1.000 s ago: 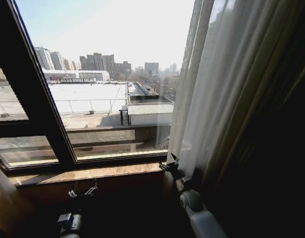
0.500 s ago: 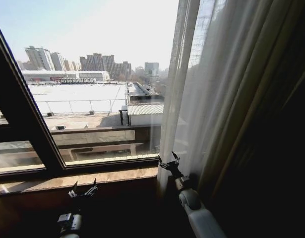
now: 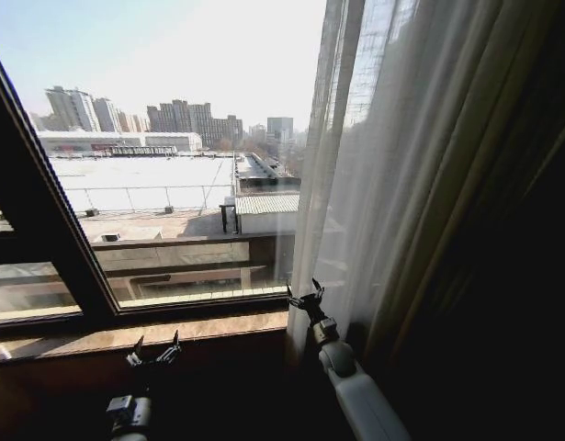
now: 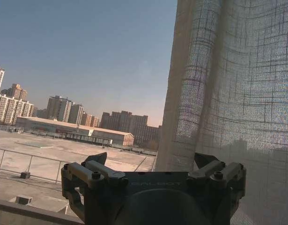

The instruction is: Open the curtains by pulling them apart, changing their state from closed to fully open.

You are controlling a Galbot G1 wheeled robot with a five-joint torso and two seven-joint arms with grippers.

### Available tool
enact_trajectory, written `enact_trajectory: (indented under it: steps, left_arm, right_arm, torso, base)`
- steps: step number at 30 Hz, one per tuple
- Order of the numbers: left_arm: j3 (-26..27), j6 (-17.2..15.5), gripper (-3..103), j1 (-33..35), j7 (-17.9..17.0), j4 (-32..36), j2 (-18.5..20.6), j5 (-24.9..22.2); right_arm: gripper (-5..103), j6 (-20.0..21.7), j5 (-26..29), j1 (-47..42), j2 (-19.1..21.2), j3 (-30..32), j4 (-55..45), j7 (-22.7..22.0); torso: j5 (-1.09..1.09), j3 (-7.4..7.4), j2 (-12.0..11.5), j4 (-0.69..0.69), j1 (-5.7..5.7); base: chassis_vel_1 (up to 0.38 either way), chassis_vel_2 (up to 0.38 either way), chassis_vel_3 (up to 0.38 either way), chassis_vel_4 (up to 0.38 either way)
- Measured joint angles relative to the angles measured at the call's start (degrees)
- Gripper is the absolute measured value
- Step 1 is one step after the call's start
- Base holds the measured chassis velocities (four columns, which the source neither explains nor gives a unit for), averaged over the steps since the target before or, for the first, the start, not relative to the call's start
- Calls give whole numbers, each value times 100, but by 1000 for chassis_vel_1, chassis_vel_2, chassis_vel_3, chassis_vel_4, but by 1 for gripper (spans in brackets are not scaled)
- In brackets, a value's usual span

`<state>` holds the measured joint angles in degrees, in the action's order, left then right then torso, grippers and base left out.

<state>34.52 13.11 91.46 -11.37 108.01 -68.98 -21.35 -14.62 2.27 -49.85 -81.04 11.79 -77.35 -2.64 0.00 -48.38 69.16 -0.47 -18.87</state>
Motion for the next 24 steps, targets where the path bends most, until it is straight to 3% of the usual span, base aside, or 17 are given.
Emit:
enact_trajectory:
  steps: [8,12,14,17,20,23,24]
  left_arm:
    - [-1,0,100,0,-1,0,0,0]
    - [-1,0,100,0,-1,0,0,0]
    - [-1,0,100,0,-1,0,0,0]
    - [-2,0,100,0,-1,0,0,0]
    - [-2,0,100,0,-1,0,0,0]
    - [-2,0,100,0,-1,0,0,0]
    - [-2,0,100,0,-1,0,0,0]
  right_arm:
    - [103,-106,-59,574,-220,-34,675,-116]
    - [84,-186,-88,621,-218,-13,790,-66]
    - [84,-194,-85,622,-211,-7,792,-52]
    - [67,-203,-45,622,-175,8,791,-20]
    - [62,-204,-22,617,-158,18,786,-15]
    - [45,-229,19,594,-144,52,784,16]
    - [45,-229,19,594,-144,52,784,16]
  torso:
    - [-2,0,0,1,-1]
    - [-2,1,0,1,0]
    - [-2,0,0,0,0]
    - [-1,0,-1,0,0]
    - [-1,0,0,0,0]
    - [-1,1,0,0,0]
    - [-1,1,0,0,0]
  base:
    - [0,0,0,0]
    - [0,0,0,0]
    - [0,0,0,0]
    - [0,0,0,0]
    - [0,0,0,0]
    - [0,0,0,0]
    - [0,0,0,0]
